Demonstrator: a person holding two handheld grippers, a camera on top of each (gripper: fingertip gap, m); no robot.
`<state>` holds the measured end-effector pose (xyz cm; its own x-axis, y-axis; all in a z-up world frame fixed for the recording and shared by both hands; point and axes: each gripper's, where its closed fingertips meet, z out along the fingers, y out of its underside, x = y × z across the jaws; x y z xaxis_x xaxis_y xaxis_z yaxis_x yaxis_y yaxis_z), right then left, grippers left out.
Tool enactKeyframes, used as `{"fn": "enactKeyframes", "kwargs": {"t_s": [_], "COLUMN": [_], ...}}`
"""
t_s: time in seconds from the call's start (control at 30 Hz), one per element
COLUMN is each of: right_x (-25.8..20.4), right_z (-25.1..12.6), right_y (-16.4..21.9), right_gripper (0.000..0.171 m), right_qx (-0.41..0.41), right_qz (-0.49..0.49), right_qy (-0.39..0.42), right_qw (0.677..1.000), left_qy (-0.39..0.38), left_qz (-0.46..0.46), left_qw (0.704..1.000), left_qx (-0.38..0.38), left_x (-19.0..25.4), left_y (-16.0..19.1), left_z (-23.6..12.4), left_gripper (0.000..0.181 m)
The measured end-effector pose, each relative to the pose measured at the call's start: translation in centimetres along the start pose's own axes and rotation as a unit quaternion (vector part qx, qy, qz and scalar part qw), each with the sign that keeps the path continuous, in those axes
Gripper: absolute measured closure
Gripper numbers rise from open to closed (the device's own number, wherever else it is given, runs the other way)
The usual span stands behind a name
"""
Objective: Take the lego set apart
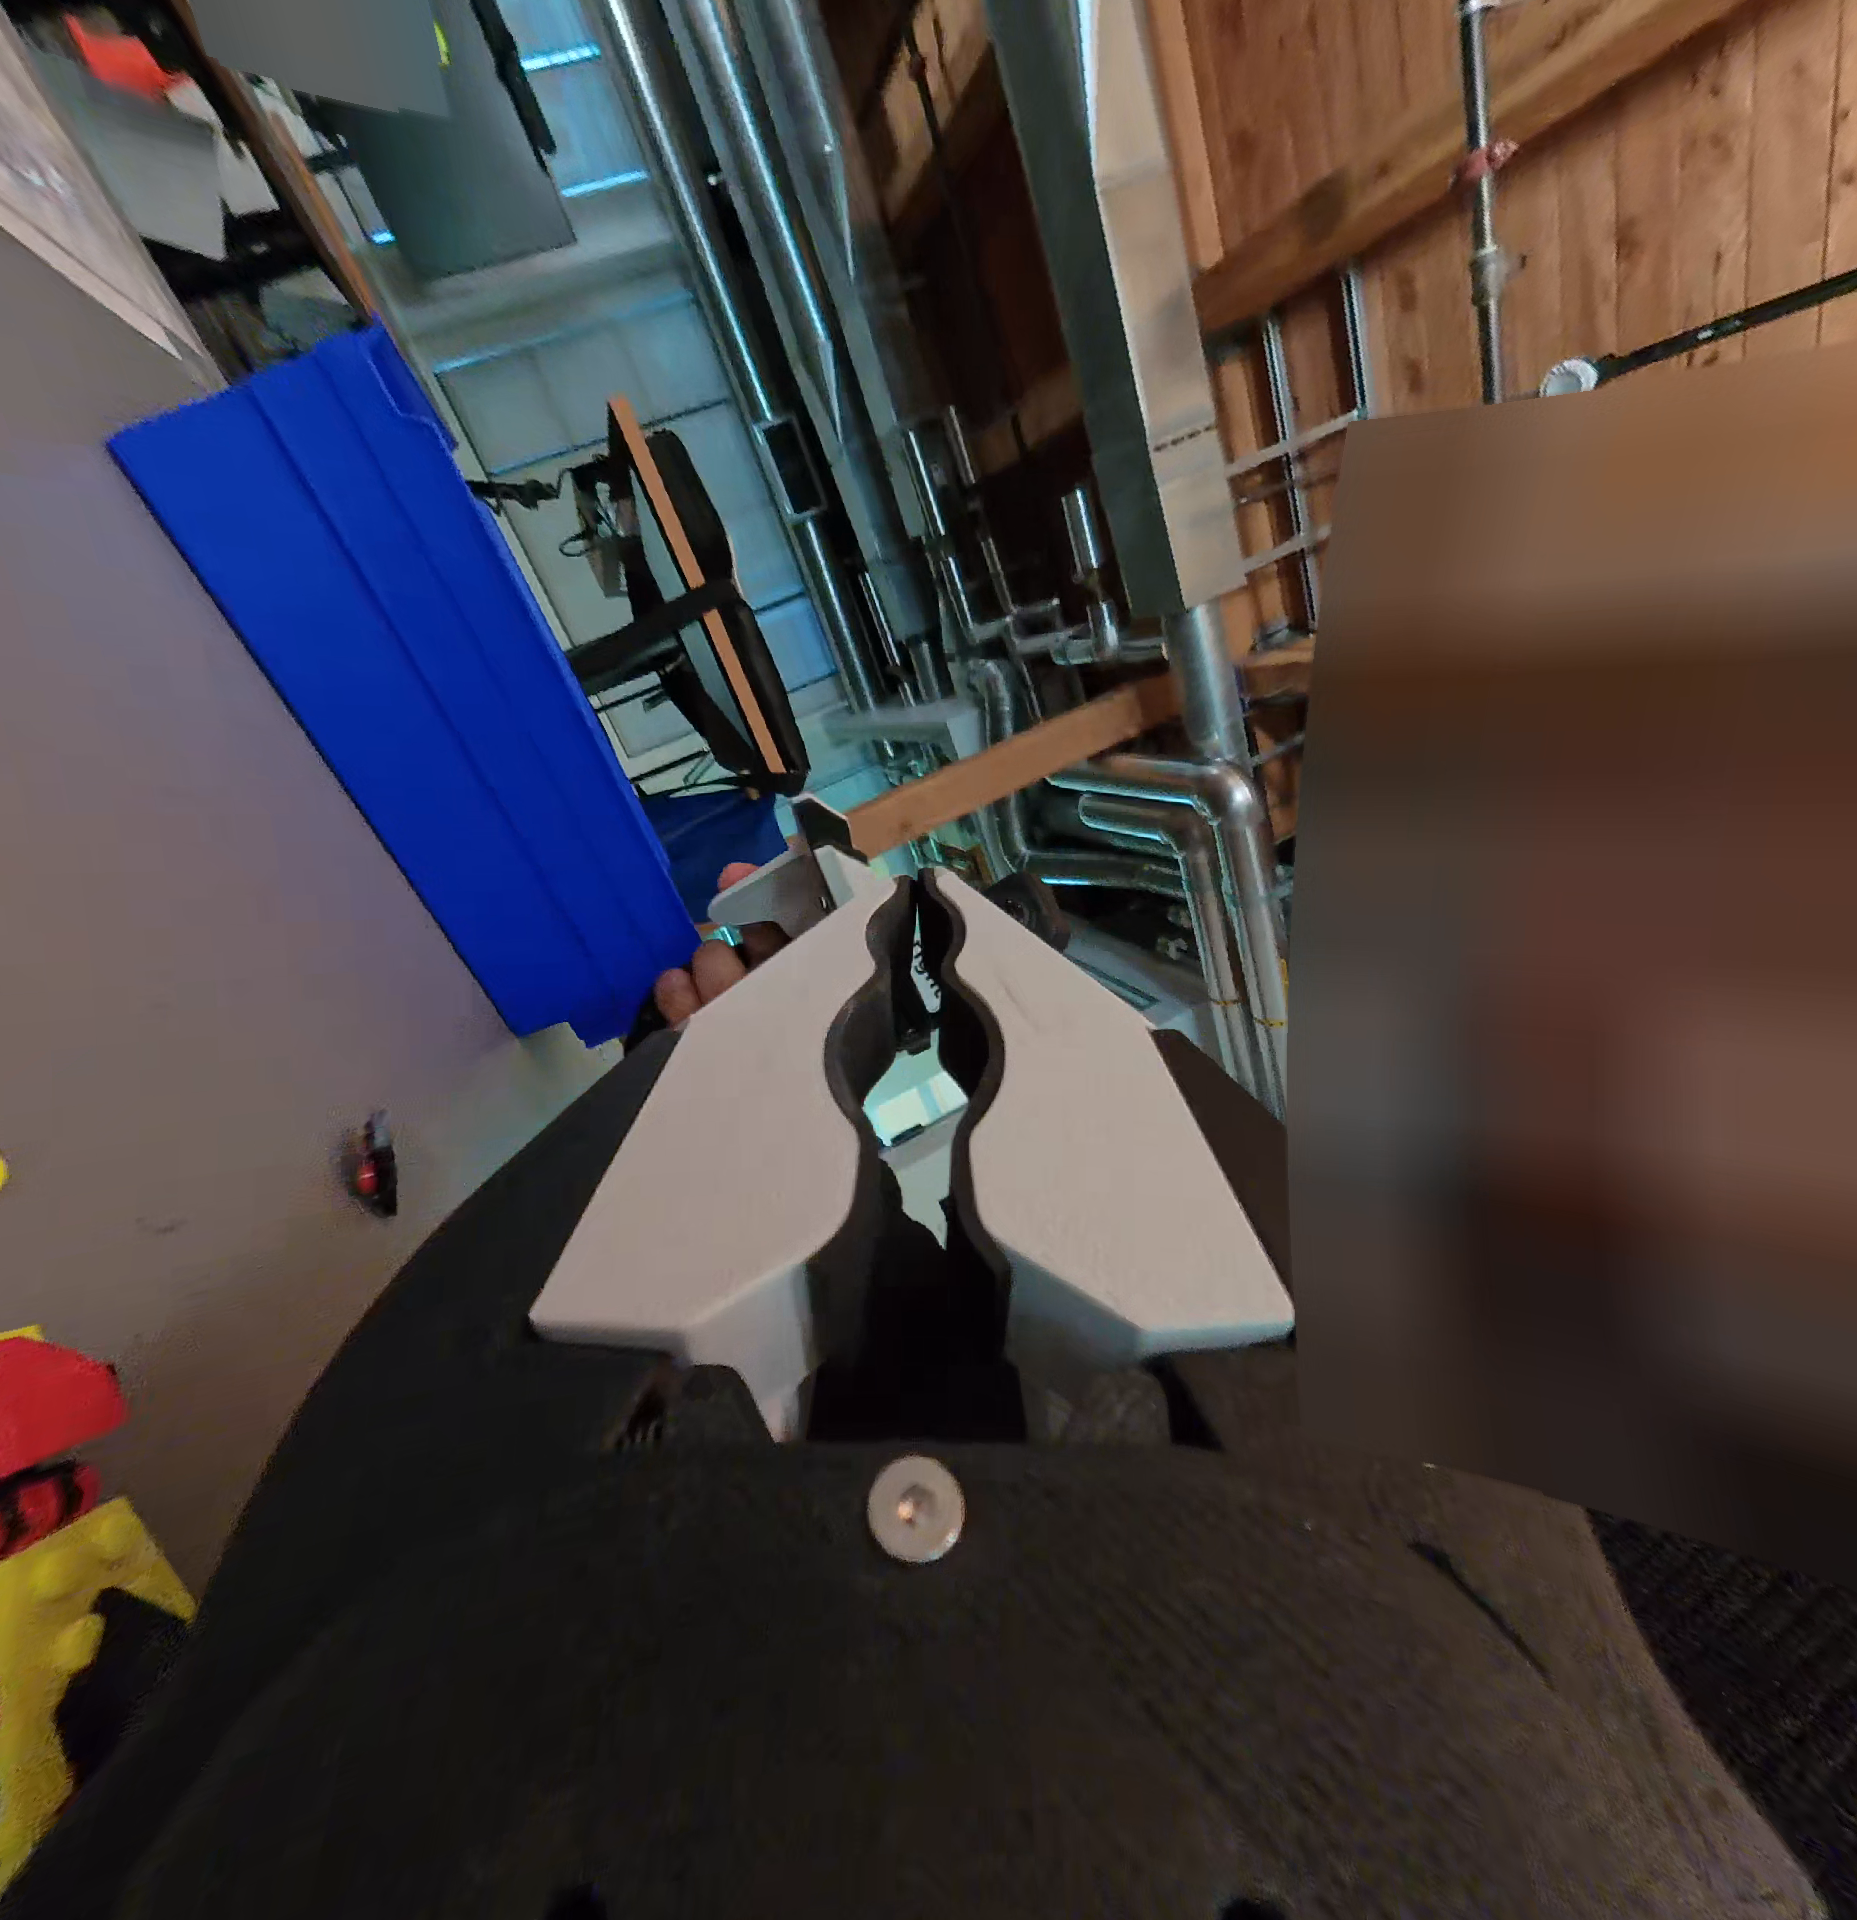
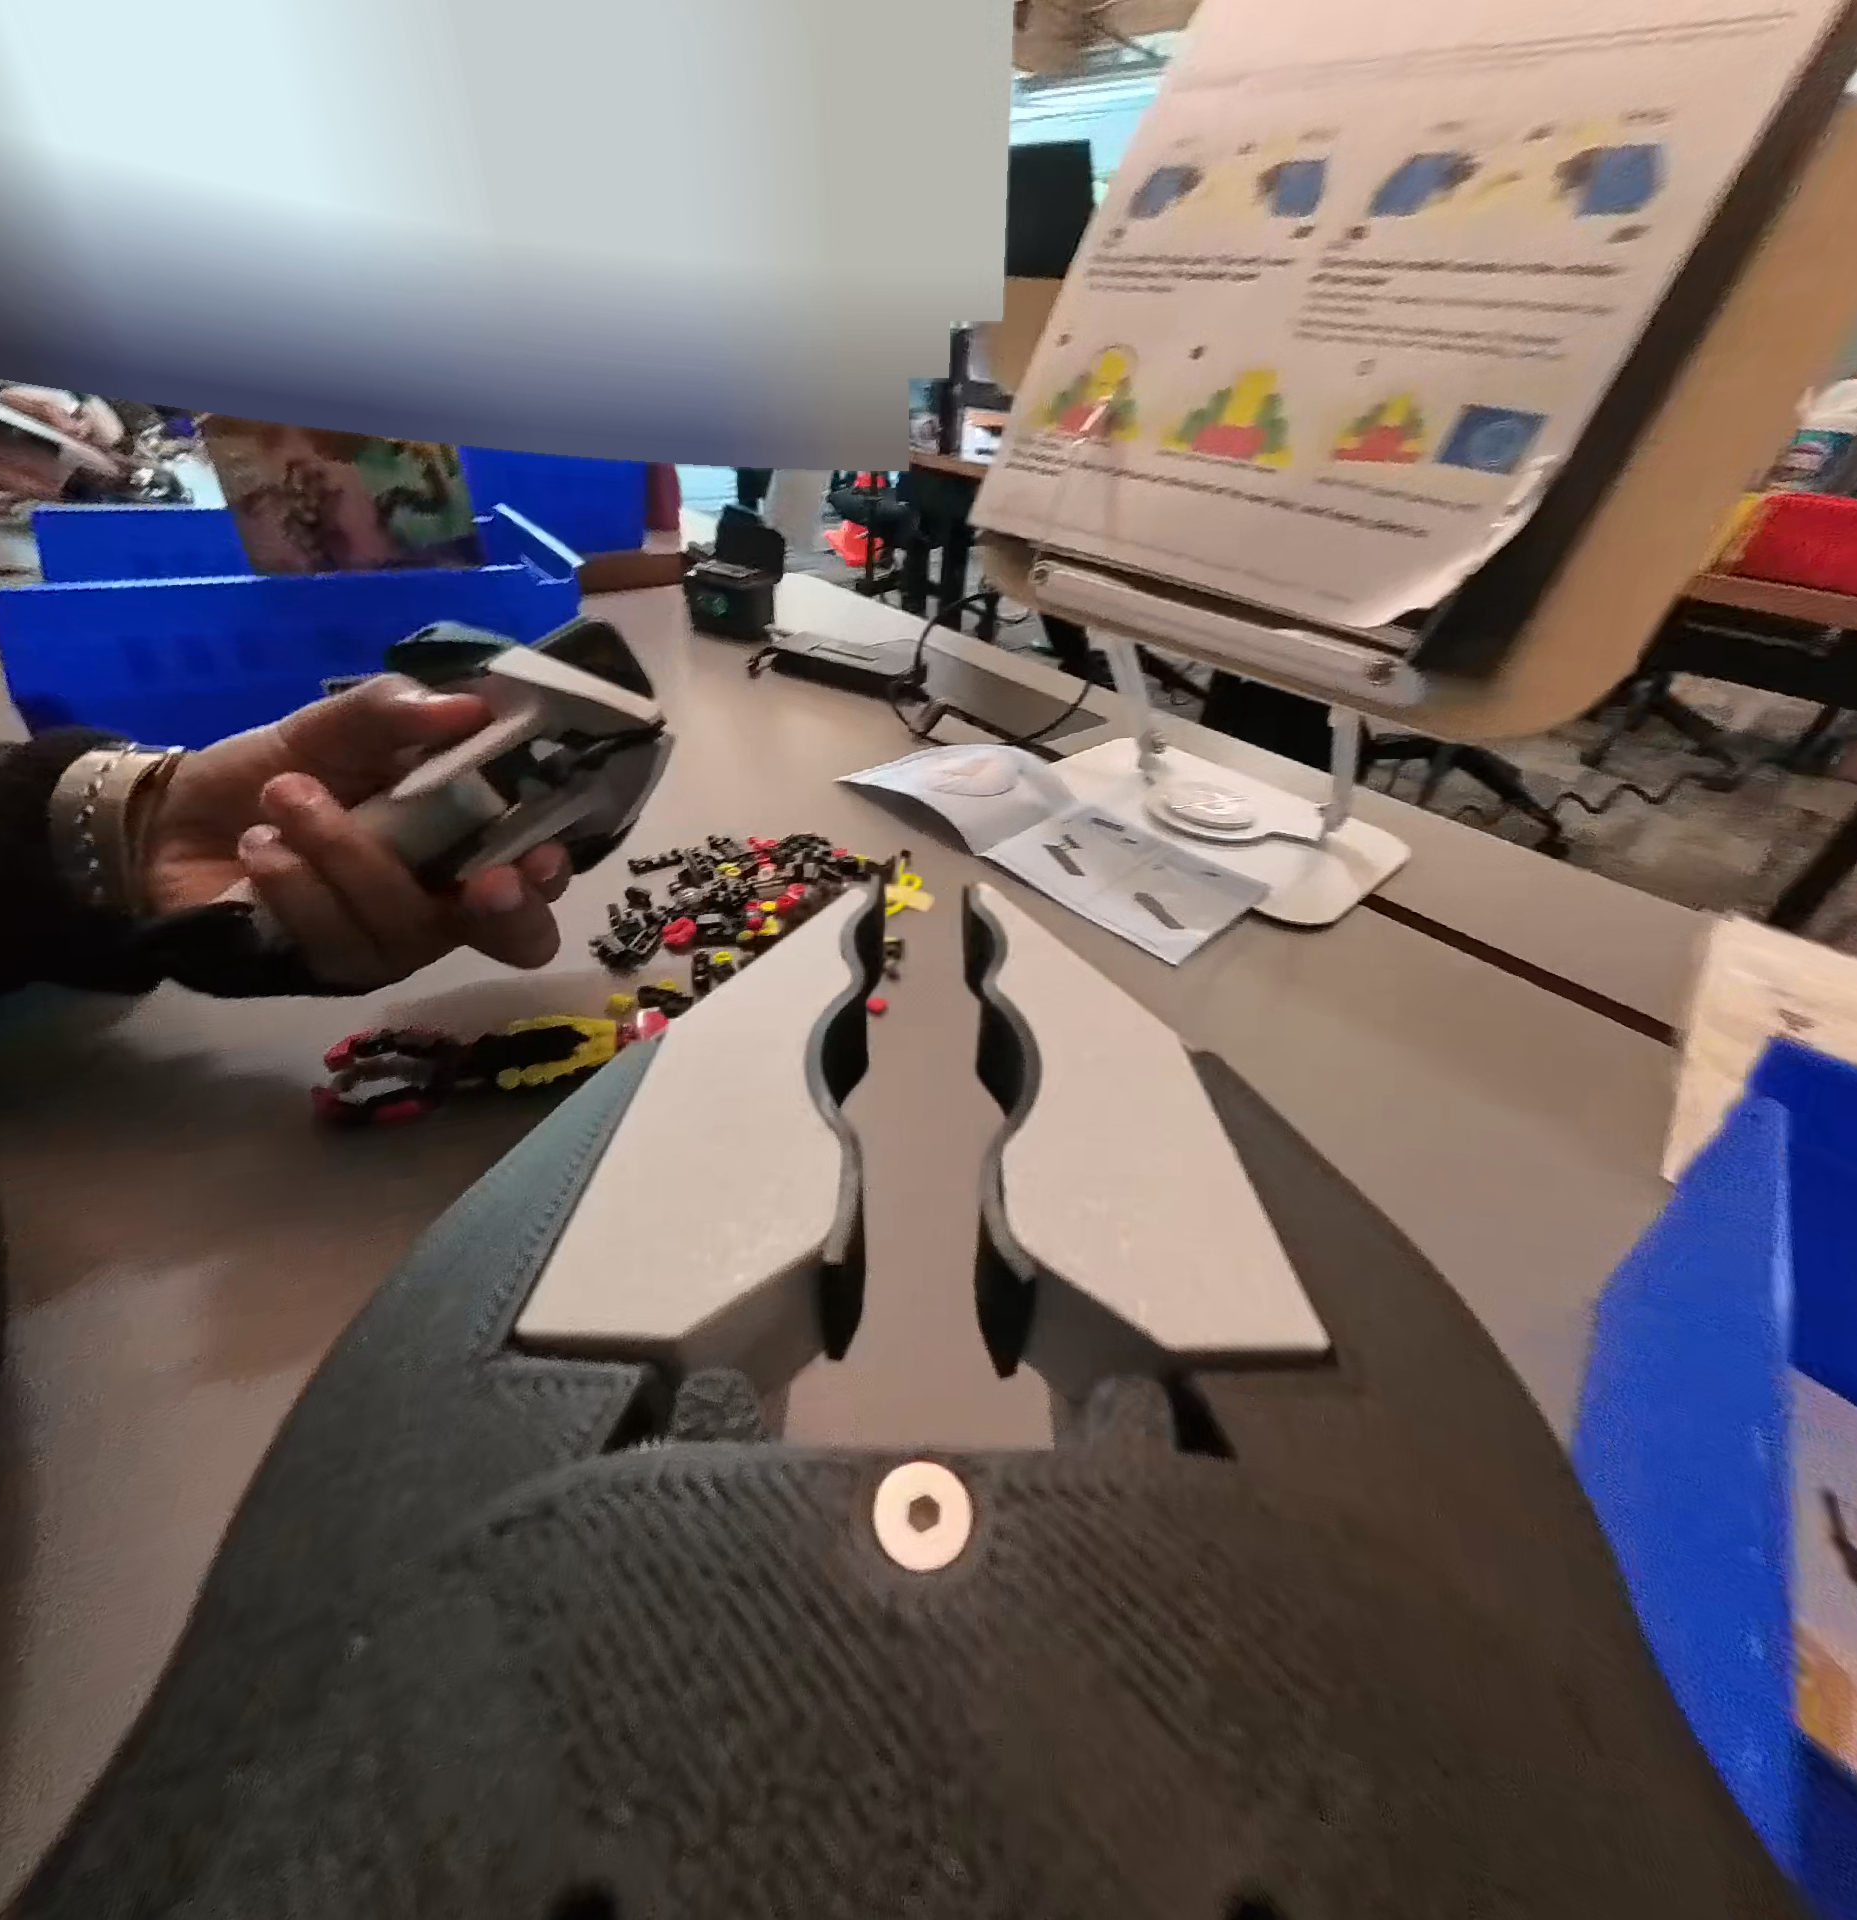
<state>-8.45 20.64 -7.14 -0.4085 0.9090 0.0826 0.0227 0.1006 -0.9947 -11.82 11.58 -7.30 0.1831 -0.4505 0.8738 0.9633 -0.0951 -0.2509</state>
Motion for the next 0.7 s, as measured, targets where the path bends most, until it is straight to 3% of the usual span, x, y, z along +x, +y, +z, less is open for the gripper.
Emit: {"fn": "enactKeyframes", "kwargs": {"t_s": [0.07, 0.17, 0.33, 0.6, 0.7], "right_x": [0.4, -0.8, -4.1, -5.3, -5.2], "right_z": [-0.5, -0.1, 0.1, -0.1, 0.3], "right_y": [0.4, 3.9, 10.8, 14.8, 15.1], "right_gripper": [0.155, 0.145, 0.141, 0.141, 0.154], "right_qx": [-0.014, -0.107, -0.274, -0.37, -0.38], "right_qz": [0.017, 0.06, 0.11, 0.044, 0.003], "right_qy": [-0.001, -0.045, -0.125, -0.12, -0.103], "right_qw": [1.0, 0.991, 0.947, 0.92, 0.919], "left_qy": [-0.003, -0.009, -0.013, -0.02, -0.026], "left_qz": [0.005, 0.008, 0.007, 0.011, 0.024], "left_qw": [1.0, 1.0, 1.0, 1.0, 0.999], "left_qx": [0.005, 0.006, 0.0, -0.018, -0.026], "left_x": [0.0, -0.3, -0.5, -0.7, -0.7], "left_y": [-0.2, -0.2, 0.0, 0.7, 1.0], "left_z": [-0.1, 0.0, 0.1, 0.4, 0.5], "left_gripper": [0.181, 0.181, 0.181, 0.181, 0.181]}}
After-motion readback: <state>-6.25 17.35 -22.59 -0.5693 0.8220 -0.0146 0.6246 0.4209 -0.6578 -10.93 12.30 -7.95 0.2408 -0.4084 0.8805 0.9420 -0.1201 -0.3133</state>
